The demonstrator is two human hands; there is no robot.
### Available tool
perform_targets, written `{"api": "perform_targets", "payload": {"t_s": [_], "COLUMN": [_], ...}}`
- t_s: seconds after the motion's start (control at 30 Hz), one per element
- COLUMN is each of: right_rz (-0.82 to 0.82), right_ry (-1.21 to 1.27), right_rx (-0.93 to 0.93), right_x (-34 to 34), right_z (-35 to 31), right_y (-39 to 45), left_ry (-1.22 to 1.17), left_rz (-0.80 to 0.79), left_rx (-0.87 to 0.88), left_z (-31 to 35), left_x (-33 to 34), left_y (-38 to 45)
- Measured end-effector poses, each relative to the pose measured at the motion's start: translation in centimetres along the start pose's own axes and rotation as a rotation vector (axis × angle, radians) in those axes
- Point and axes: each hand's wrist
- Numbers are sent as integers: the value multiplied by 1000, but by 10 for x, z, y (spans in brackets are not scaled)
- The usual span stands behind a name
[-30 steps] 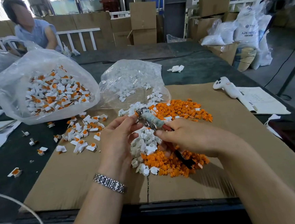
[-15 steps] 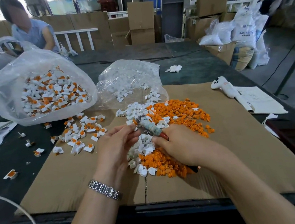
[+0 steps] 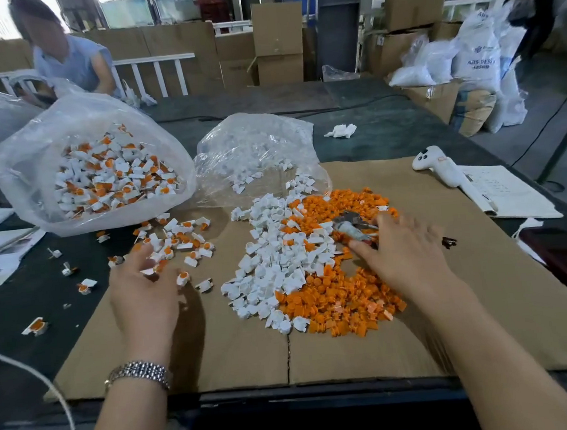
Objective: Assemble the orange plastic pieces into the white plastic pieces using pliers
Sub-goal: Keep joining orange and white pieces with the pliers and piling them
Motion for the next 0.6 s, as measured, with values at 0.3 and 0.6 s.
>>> {"api": "perform_targets", "payload": {"t_s": [0.3,0.6], "right_rz": [28,-24], "right_ry": [-61,160], "right_rx": [-25,-40], "right_x": [23,18], "right_z": [-4,1], "right_y": [6,14], "left_ry": [149,160], "left_rz": [-536,-401], "left_rx": [343,369], "left_z": [-3,7], "left_x": [8,30], "left_y": [-19,-15]}}
Point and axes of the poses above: each hand's wrist, its own y-axis towards the middle knuckle, its own x-axis out of the palm, z = x × y, and after that the axes turned 6 degrees about y, right-handed
